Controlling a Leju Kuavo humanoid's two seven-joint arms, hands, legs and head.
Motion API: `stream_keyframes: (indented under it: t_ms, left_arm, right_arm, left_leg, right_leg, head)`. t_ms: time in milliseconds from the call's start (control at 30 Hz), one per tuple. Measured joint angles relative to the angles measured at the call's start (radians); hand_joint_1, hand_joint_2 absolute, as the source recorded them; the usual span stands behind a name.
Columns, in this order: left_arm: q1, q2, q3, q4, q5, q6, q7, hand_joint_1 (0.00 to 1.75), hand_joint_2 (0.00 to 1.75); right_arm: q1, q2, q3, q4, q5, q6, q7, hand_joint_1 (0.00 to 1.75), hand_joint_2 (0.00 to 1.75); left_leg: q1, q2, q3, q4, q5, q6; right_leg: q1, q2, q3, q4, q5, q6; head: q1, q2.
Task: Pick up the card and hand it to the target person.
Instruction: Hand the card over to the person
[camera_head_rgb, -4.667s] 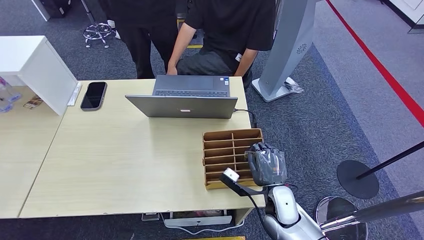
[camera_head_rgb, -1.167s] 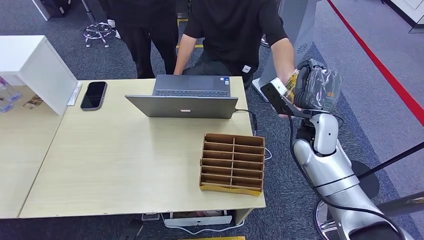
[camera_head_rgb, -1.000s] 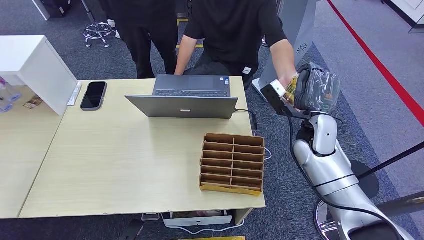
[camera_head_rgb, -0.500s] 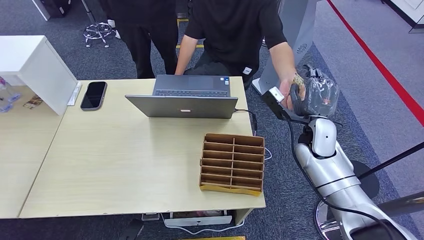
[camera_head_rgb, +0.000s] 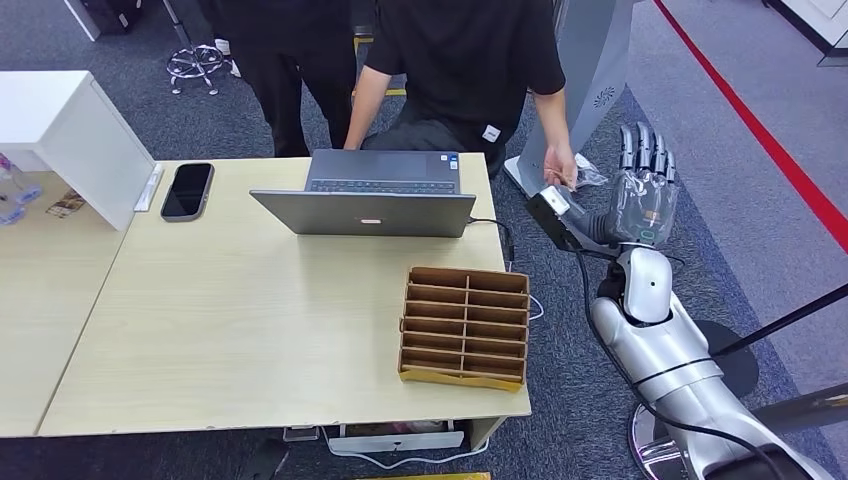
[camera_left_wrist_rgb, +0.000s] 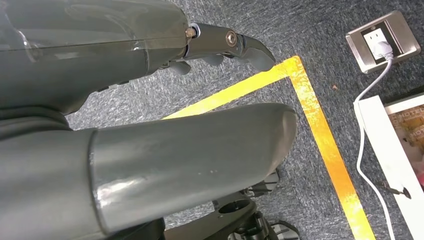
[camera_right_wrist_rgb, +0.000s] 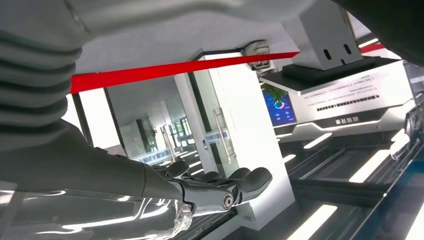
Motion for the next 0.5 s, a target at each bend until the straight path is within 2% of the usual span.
stream_keyframes:
  t_ms: [67, 200, 333, 500]
  left_arm:
    - [0.001, 0.000, -0.001, 0.000, 0.001, 0.000, -0.001, 0.00, 0.00]
    - [0.006, 0.000, -0.001, 0.000, 0.004, 0.005, -0.004, 0.00, 0.00]
    - [0.011, 0.000, 0.000, 0.000, 0.013, 0.012, -0.009, 0.00, 0.00]
    - [0.025, 0.001, 0.000, 0.000, 0.027, 0.026, -0.023, 0.00, 0.00]
  right_arm:
    - [0.019, 0.002, -0.012, -0.026, -0.007, -0.008, -0.036, 0.00, 0.00]
    - [0.079, 0.036, -0.084, -0.117, -0.080, -0.013, -0.192, 0.00, 1.75]
    - [0.138, 0.092, -0.148, -0.206, -0.193, -0.014, -0.334, 0.00, 1.75]
    - [0.226, 0.169, -0.215, -0.327, -0.292, -0.014, -0.425, 0.00, 1.75]
  left_leg:
    - [0.000, 0.000, 0.000, 0.000, 0.000, 0.000]
    - [0.000, -0.001, 0.000, 0.000, 0.000, 0.000]
    - [0.001, -0.001, 0.000, 0.000, 0.000, 0.000]
    - [0.000, -0.001, 0.000, -0.001, 0.000, 0.000]
  right_leg:
    - [0.000, 0.000, 0.000, 0.000, 0.000, 0.000]
    - [0.000, 0.000, 0.000, 0.000, 0.000, 0.000]
    - [0.000, -0.001, 0.000, 0.000, 0.000, 0.000]
    - [0.000, -0.001, 0.000, 0.000, 0.000, 0.000]
  head:
    - [0.000, 0.000]
    - [0.000, 0.000]
    - [0.000, 0.000]
    - [0.000, 0.000]
